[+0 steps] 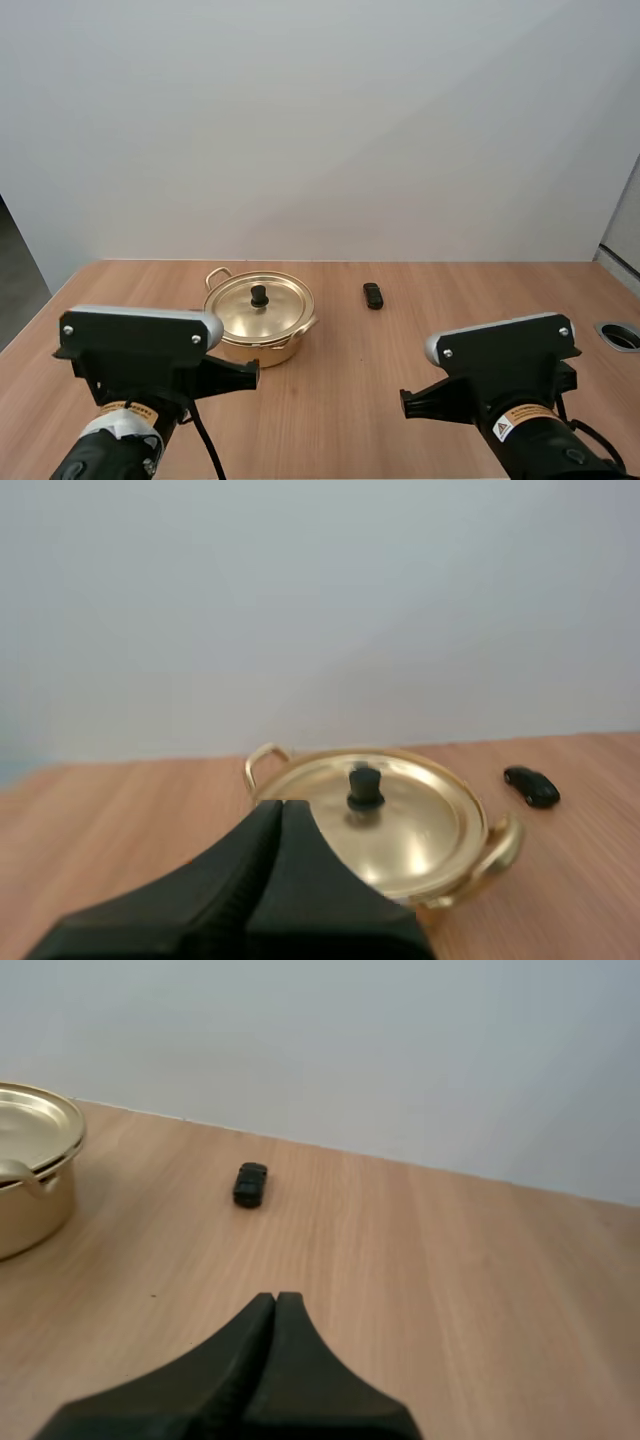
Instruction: Open the pot, put the car inside, and close it
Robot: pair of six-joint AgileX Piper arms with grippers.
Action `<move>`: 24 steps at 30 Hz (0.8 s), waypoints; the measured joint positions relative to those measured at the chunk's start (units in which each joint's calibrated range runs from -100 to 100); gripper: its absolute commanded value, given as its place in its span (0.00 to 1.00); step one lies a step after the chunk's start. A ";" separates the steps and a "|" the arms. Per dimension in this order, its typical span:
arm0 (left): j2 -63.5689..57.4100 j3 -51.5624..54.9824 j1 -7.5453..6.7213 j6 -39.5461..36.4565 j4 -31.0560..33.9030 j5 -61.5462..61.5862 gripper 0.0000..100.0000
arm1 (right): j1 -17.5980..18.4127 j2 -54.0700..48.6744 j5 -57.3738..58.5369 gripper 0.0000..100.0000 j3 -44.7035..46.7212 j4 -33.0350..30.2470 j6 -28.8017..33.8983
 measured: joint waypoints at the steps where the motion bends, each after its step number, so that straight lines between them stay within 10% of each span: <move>1: 0.00 -1.83 0.00 0.85 1.76 -0.79 0.00 | 0.00 0.00 0.00 0.00 -1.28 -1.81 0.00; 11: 0.00 -22.03 2.89 3.12 12.36 14.53 0.00 | -1.23 0.00 8.42 0.00 -20.98 -10.86 0.21; 24: 19.63 -43.05 2.89 22.24 -7.01 44.01 0.00 | -1.31 15.51 26.63 0.00 -34.16 9.49 -16.01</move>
